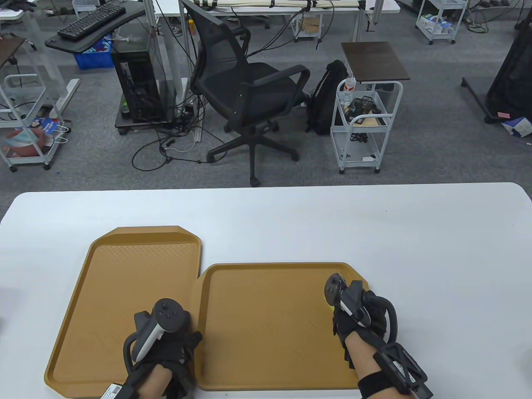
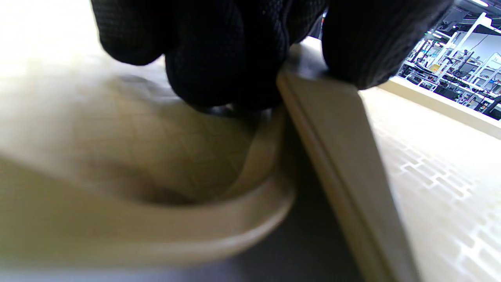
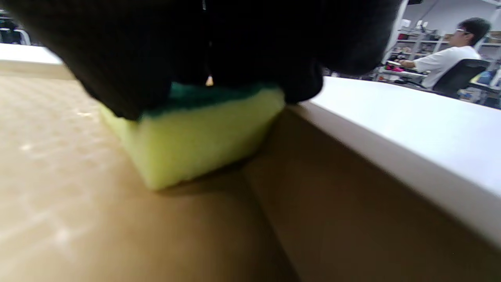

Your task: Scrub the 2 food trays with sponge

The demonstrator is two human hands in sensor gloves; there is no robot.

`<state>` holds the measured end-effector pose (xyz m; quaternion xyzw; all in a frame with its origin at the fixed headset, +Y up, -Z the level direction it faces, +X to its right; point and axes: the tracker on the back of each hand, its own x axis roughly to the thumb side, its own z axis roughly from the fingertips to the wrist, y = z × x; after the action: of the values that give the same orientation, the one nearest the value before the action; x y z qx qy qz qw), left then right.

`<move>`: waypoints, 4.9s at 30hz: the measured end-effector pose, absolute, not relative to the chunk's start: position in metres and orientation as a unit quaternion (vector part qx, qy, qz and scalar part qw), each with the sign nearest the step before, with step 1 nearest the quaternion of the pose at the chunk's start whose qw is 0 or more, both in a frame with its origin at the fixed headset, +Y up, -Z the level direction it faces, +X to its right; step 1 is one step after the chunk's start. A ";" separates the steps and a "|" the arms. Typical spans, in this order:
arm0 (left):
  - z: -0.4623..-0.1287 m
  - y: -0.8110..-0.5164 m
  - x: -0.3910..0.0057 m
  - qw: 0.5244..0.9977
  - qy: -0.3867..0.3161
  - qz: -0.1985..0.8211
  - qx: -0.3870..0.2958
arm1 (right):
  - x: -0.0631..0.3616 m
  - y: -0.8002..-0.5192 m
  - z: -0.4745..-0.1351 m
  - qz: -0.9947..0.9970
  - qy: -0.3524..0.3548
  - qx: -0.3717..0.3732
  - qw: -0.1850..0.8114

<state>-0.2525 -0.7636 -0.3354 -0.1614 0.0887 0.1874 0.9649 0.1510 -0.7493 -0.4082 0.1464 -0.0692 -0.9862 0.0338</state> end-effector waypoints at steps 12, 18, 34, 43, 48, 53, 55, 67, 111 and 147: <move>-0.336 -0.764 -0.254 0.961 0.086 0.200 -0.170 | 0.144 -0.754 -0.449 -0.977 -0.043 0.209 0.020; -0.337 -0.764 -0.255 0.960 0.086 0.205 -0.172 | 0.134 -0.758 -0.453 -0.977 -0.032 0.210 0.001; -0.337 -0.764 -0.258 0.956 0.086 0.217 -0.179 | 0.018 -0.761 -0.458 -0.991 -0.039 0.061 -0.111; -0.338 -0.764 -0.259 0.955 0.085 0.221 -0.181 | -0.081 -0.769 -0.450 -0.980 -0.062 -0.042 -0.184; -0.338 -0.765 -0.260 0.953 0.085 0.224 -0.183 | -0.101 -0.770 -0.442 -0.978 -0.075 -0.074 -0.180; -0.338 -0.765 -0.260 0.952 0.084 0.227 -0.186 | -0.098 -0.769 -0.434 -0.974 -0.109 -0.065 -0.190; -0.338 -0.765 -0.261 0.952 0.086 0.228 -0.186 | -0.097 -0.768 -0.427 -0.968 -0.135 -0.063 -0.200; -0.340 -0.767 -0.266 0.948 0.086 0.237 -0.194 | -0.091 -0.767 -0.357 -0.946 -0.234 -0.122 -0.186; -0.338 -0.766 -0.255 0.964 0.078 0.185 -0.173 | 0.128 -0.756 -0.292 -0.991 -0.125 -0.046 -0.031; -0.338 -0.766 -0.255 0.963 0.075 0.191 -0.177 | 0.122 -0.766 -0.419 -0.987 -0.078 0.096 -0.101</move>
<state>-0.2552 -0.7665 -0.3377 -0.1773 0.0746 0.1912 0.9625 0.1223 -0.7657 -0.4185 0.0964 -0.0785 -0.9870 -0.1015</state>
